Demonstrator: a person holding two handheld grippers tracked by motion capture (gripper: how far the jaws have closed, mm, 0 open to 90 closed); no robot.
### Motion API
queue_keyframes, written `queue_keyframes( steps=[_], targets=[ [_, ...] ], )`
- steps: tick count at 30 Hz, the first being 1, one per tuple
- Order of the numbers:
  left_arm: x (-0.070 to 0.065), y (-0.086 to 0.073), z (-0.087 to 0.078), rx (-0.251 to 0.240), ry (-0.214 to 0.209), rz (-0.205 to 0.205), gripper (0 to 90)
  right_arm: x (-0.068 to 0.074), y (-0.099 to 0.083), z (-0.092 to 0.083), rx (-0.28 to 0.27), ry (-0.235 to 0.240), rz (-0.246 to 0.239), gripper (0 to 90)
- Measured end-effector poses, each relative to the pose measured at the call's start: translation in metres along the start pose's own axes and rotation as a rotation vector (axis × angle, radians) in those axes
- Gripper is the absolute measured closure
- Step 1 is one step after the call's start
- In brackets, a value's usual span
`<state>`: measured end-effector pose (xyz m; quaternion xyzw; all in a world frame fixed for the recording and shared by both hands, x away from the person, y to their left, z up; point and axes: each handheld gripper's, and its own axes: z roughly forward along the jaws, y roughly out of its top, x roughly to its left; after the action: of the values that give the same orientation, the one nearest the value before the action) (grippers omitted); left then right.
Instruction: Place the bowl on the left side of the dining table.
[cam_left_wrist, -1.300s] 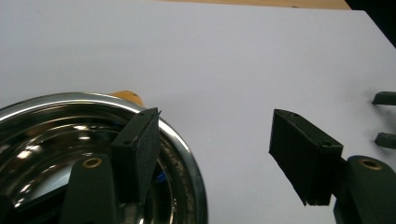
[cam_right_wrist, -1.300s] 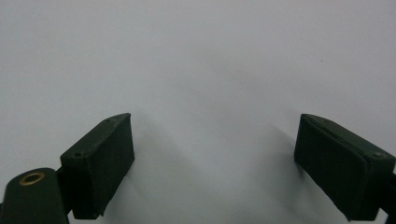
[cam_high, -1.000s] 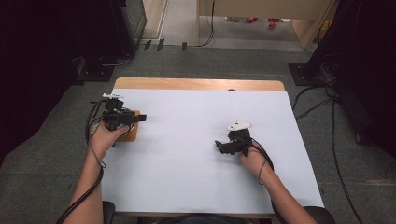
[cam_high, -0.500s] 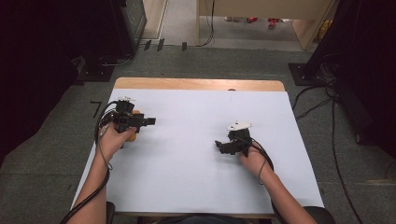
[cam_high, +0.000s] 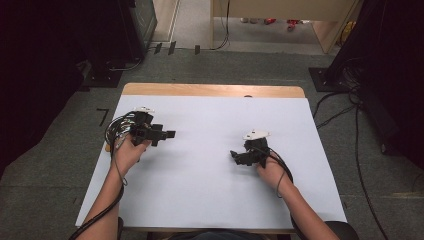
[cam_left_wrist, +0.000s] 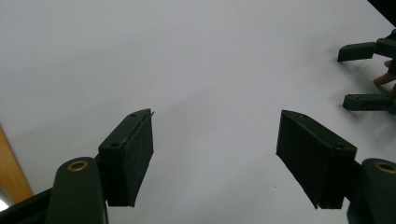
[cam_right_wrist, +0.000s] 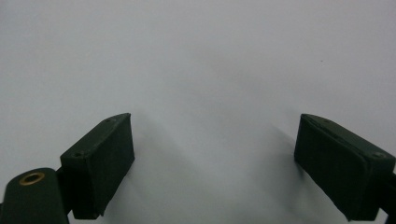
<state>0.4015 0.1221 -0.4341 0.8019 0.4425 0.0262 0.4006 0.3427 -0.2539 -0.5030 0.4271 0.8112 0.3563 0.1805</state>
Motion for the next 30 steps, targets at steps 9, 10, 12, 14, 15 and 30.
queue_keyframes(
  steps=[9, 10, 12, 14, 15, 30],
  targets=[
    [-0.013, -0.005, 0.014, 0.004, -0.013, 0.055, 26.2, 0.0, 0.0, 0.0, -0.001, -0.002, -0.001, 11.7],
    [-0.015, -0.006, 0.016, 0.008, -0.018, 0.059, 26.0, 0.0, 0.0, 0.0, -0.001, -0.001, -0.001, 11.7],
    [-0.017, -0.007, 0.02, 0.011, -0.022, 0.073, 25.8, 0.0, 0.0, 0.0, 0.0, 0.0, 0.0, 11.7],
    [-0.019, -0.009, 0.025, 0.026, -0.03, 0.078, 25.7, 0.0, 0.0, 0.0, -0.001, -0.002, -0.002, 11.7],
    [-0.02, -0.009, 0.027, 0.032, -0.028, 0.088, 25.4, 0.0, 0.0, 0.0, -0.001, -0.002, -0.001, 11.7],
    [-0.03, -0.022, 0.052, 0.071, -0.048, 0.139, 24.6, 0.0, 0.0, 0.0, 0.0, 0.0, 0.001, 11.7]
  ],
)
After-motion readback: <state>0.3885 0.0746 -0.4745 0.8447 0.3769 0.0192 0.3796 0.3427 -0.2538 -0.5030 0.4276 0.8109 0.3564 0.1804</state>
